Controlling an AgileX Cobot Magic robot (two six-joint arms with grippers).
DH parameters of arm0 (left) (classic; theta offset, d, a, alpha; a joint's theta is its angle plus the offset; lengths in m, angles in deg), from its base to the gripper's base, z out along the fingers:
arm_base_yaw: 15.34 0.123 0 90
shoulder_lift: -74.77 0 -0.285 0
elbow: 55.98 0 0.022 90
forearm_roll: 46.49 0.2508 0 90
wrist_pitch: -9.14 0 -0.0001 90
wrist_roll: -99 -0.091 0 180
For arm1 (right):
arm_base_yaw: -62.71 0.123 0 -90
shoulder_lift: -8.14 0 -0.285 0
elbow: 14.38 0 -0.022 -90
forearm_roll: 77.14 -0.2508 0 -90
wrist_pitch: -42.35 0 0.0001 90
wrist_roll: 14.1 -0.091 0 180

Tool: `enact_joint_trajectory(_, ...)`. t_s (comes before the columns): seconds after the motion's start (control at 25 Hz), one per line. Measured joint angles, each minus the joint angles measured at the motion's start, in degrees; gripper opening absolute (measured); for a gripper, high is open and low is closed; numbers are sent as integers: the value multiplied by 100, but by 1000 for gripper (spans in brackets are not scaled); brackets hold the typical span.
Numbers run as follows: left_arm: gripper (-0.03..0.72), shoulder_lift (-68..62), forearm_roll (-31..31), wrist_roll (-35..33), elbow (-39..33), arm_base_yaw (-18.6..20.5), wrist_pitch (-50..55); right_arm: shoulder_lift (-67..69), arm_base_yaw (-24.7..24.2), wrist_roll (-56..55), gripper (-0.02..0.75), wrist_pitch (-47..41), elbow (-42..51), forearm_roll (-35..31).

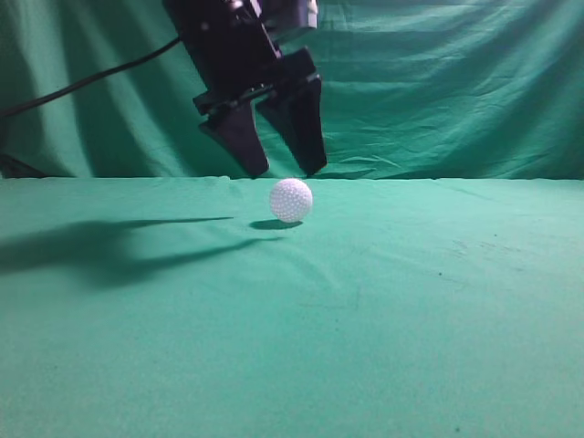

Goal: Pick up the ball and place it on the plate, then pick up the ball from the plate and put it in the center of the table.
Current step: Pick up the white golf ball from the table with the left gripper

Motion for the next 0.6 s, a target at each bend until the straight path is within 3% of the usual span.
enact_joint_trajectory(0.44,643,-541,147,0,343,0,11,0,0,0,0,0,0,0)
enact_joint_trajectory(0.6,524,-592,163,0,343,0,11,0,0,0,0,0,0,0)
